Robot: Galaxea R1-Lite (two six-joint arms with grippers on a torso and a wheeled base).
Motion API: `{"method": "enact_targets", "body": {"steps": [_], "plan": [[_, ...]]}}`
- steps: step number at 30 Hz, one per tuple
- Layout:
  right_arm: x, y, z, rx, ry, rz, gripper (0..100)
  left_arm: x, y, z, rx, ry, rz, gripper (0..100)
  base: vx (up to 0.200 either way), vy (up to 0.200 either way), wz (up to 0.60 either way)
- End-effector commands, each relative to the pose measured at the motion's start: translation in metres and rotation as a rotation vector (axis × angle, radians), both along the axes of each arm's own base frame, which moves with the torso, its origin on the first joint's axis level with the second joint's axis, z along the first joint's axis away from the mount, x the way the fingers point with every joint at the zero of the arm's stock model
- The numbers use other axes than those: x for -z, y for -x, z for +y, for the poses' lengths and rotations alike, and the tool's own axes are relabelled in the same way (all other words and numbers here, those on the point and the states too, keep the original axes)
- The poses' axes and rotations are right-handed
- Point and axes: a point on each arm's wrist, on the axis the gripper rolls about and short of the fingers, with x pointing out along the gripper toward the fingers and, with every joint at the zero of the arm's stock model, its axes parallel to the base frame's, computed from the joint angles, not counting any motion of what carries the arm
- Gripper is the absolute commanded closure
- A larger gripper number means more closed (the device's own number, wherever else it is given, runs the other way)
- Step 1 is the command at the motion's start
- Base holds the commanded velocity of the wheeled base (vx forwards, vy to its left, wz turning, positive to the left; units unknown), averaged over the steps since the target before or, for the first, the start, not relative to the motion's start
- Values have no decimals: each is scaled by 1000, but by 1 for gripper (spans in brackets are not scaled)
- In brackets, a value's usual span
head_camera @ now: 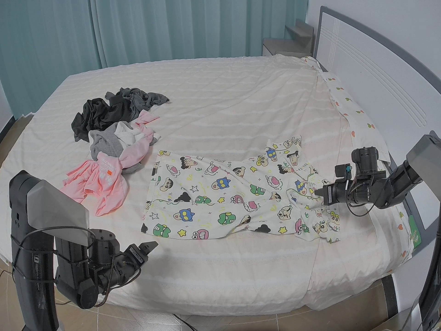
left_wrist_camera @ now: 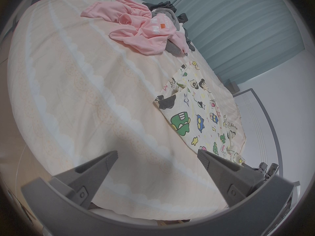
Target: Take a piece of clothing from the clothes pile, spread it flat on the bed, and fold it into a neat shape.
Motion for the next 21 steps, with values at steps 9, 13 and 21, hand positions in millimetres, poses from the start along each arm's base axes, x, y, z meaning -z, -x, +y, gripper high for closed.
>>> {"method": "enact_targets", "body": {"steps": [9, 13, 21], "plan": [[9, 36, -12, -97, -55, 19, 100, -1, -1, 0, 6, -4, -17, 0, 0, 0, 0], [18, 44, -12, -112, -41, 52, 100, 0, -1, 0, 7, -6, -14, 0, 0, 0, 0], [29, 59, -9, -132, -25, 103, 100, 0, -1, 0, 7, -6, -14, 0, 0, 0, 0]]}}
